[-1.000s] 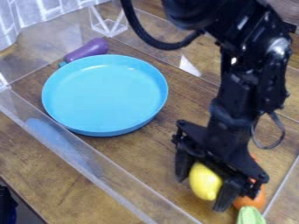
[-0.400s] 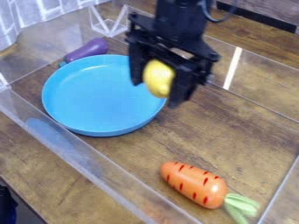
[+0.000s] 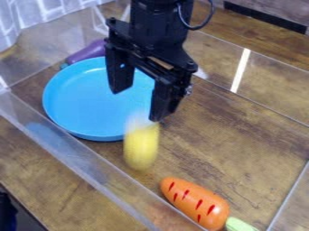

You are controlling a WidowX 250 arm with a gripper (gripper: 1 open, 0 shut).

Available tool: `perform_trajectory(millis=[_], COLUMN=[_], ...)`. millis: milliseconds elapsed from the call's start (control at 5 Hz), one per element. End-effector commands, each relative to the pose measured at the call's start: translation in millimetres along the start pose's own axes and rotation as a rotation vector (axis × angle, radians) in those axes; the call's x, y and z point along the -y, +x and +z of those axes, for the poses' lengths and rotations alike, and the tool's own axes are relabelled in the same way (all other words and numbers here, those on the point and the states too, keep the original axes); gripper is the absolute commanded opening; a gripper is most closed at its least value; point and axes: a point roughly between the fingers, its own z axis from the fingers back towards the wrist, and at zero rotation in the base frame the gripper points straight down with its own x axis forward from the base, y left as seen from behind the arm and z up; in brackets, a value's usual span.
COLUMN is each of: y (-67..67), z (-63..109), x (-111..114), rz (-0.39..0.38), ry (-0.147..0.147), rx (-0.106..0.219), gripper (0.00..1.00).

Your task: Put the carrot on the blue tray

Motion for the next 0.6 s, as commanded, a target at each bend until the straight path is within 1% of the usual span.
perform_trajectory(millis=[0, 200, 400], y=[0.6, 0.8, 5.9], z=[-1.1, -14.2, -31.2], x=[-4, -7, 4], rz=[0.002, -0.018, -0.032], ry=[-0.004, -0.006, -0.002], rx=[0.036, 0.034, 0.043], gripper=[1.0, 1.0, 1.0])
